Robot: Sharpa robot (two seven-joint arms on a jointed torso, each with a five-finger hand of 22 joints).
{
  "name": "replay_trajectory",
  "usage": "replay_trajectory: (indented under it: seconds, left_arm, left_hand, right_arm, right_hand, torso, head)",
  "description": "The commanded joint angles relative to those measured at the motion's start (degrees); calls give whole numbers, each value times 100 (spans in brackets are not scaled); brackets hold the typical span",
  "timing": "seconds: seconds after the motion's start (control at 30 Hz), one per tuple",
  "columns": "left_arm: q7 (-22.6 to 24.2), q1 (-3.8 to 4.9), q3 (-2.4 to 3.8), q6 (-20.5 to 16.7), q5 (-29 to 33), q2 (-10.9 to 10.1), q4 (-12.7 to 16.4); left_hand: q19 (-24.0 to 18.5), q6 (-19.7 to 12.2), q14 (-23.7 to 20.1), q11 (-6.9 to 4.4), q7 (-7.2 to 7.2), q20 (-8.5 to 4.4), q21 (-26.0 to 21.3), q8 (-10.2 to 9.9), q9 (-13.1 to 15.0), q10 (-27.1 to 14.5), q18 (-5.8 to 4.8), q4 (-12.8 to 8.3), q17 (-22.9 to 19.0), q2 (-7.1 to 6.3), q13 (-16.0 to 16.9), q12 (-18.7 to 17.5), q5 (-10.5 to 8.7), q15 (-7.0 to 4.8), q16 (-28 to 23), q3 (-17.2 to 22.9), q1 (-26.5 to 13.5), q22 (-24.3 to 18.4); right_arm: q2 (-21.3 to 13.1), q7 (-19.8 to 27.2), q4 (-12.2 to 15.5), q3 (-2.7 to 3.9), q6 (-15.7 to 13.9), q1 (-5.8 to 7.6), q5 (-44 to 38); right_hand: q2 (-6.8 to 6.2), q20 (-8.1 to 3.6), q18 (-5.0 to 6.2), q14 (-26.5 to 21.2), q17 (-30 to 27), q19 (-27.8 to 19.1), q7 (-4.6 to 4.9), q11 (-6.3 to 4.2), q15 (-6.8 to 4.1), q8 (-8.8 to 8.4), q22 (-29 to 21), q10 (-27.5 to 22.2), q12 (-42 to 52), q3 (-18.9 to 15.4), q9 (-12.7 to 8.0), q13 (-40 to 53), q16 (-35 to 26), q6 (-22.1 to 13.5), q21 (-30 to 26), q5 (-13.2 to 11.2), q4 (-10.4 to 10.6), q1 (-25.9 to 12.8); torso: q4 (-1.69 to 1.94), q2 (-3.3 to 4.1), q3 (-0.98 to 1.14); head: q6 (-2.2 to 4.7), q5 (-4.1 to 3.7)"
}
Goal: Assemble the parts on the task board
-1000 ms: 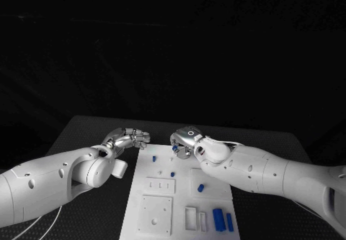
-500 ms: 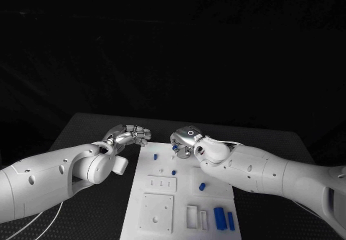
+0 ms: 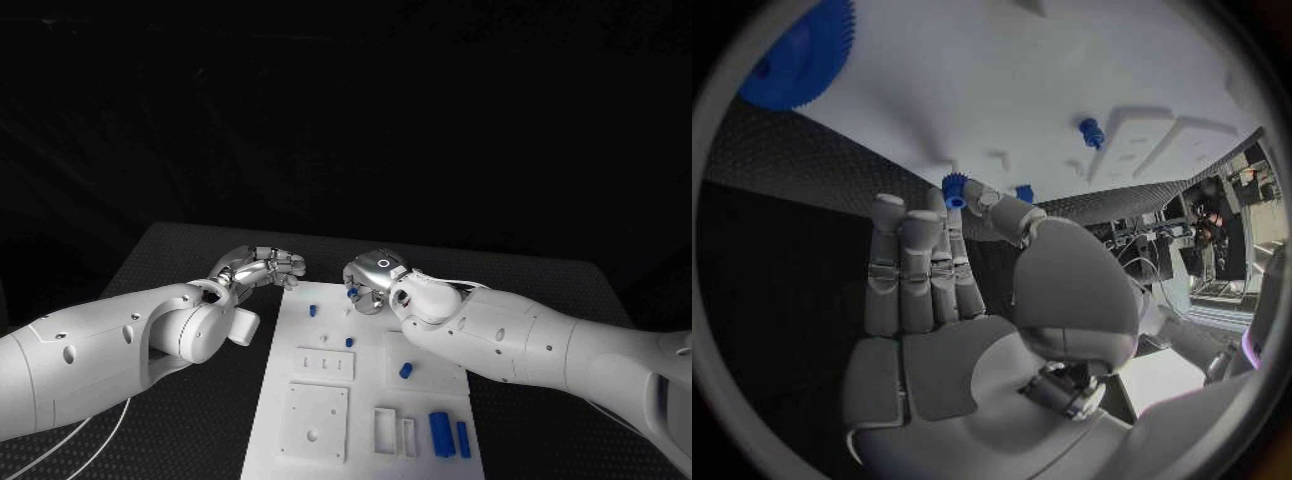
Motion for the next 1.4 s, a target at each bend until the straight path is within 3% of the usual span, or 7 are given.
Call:
replay_trajectory:
  seconds: [0.03,0.6,0.8,0.93,1.1,1.27,1.4]
  left_arm:
    - [28,14,6,58,-1,13,13]
    - [-5,20,6,49,-29,32,8]
    - [-50,26,6,-11,-31,33,6]
    - [-36,27,6,-3,-31,18,2]
    - [-17,29,6,-22,-23,10,-36]
    - [-7,37,6,-29,-17,-16,-49]
    - [7,40,6,-13,-15,-42,-57]
  left_hand:
    - [9,1,-30,25,33,-8,26,-34,-5,-28,110,-17,-8,-8,-7,-23,-33,-27,28,24,-72,5]
    - [11,0,-28,27,34,-8,29,-37,-4,-26,111,-19,-10,-9,-6,-28,-34,-28,34,30,-77,7]
    - [11,-6,-28,31,36,-8,30,-42,-5,-29,111,-18,-12,-13,-6,-34,-35,-27,35,30,-85,7]
    - [13,-8,-27,37,38,-8,31,-44,-6,-28,111,-16,-13,-10,-6,-36,-35,-28,38,32,-89,7]
    - [13,-10,-26,39,39,-8,32,-45,-6,-28,111,-14,-13,-13,-5,-37,-36,-28,40,32,-95,8]
    - [17,-11,-24,44,42,-7,34,-48,-4,-24,110,8,-17,-17,-4,-43,-46,-28,46,25,-135,8]
    - [17,-10,-24,43,41,-8,35,-48,-4,-23,111,8,-17,-17,-3,-44,-46,-28,47,27,-135,8]
  right_arm:
    - [20,-22,-16,-6,124,-17,-34]
    - [87,104,-121,-11,103,-48,267]
    - [87,236,-152,-11,-159,-47,599]
    - [61,249,-127,-11,-309,-47,684]
    - [-73,263,-33,-10,-439,-44,747]
    - [-242,365,95,-7,-679,-37,949]
    - [-582,425,439,19,-711,22,1037]
  right_hand:
    - [14,-24,224,-12,-9,-20,5,0,-22,12,132,34,4,19,10,4,16,21,35,18,30,70]
    - [-6,-5,224,-34,-32,-89,31,31,10,-28,127,-28,-52,11,7,-5,2,-48,67,17,52,40]
    - [-432,30,223,-32,-102,-205,330,338,316,-449,123,-944,-129,-276,-160,-247,-37,-830,103,20,-56,-50]
    - [-633,71,217,-70,-134,-276,283,459,429,-580,115,-1370,-156,-629,-210,-327,-56,-1121,108,35,-85,-235]
    - [-680,103,224,-111,-183,-353,383,560,524,-673,90,-1777,-122,-1024,-245,-304,-73,-1362,75,80,-132,-357]
    - [-684,105,224,-107,-206,-351,395,551,516,-631,77,-1749,-91,-1107,-227,-283,-61,-1329,69,142,-107,-335]
    - [-667,105,224,-108,-228,-359,392,517,485,-577,73,-1638,-51,-1103,-209,-264,-49,-1260,66,190,-79,-252]
  torso:
    - [-5,4,-2]
    - [-4,4,-10]
    - [-11,1,-11]
    - [-14,1,-9]
    - [-26,-1,-1]
    - [-34,0,-7]
    - [-39,2,6]
  head:
    - [3,-3]
    - [-13,2]
    - [-7,9]
    - [2,9]
    - [21,4]
    - [41,-5]
    - [71,-26]
